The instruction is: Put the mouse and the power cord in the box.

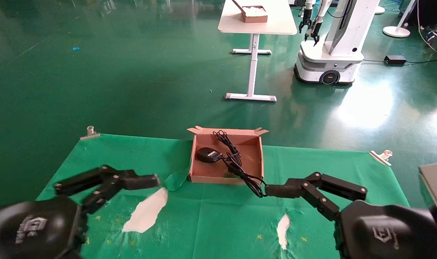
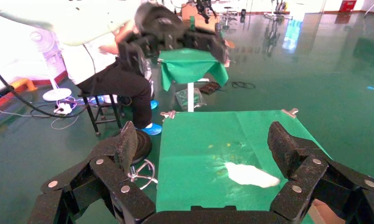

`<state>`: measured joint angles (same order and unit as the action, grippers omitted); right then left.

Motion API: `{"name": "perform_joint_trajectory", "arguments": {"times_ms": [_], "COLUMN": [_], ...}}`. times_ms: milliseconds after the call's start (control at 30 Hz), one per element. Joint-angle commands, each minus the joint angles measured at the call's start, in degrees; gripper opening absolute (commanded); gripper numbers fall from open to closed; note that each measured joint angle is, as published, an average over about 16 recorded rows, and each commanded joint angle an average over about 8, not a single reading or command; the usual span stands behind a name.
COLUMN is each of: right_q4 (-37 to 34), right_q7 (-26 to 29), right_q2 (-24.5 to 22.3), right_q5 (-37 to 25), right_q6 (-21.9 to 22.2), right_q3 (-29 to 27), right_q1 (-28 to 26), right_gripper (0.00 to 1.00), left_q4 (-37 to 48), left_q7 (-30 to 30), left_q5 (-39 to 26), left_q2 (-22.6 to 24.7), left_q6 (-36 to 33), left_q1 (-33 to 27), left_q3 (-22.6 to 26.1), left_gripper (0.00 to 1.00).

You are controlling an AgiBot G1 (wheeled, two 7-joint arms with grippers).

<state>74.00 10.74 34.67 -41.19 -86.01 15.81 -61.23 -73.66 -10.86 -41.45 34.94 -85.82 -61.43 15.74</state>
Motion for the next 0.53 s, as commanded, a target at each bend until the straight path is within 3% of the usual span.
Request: {"name": "perform_joint_trajectory", "arguments": {"times_ms": [33, 533], "right_q4": [0.46, -0.11], "right_q7": [0.08, 0.03], "right_q2": [-0.38, 0.05], "right_q5": [0.64, -0.12], "right_q6": [-0.35, 0.05], "right_q3": [-0.24, 0.03], "right_q1": [0.36, -0.05], "right_gripper": [1.0, 1.0], "left_q4": [-0.68, -0.27], "left_q7": [0.69, 0.33], "left_q5": [1.93, 0.66], "left_q2": [-0.8, -0.32], "left_q6": [-1.04, -0.41], "left_q1": [1.06, 0.45], "left_q3": [-1.78, -0.63], "left_gripper": [1.0, 1.0]}}
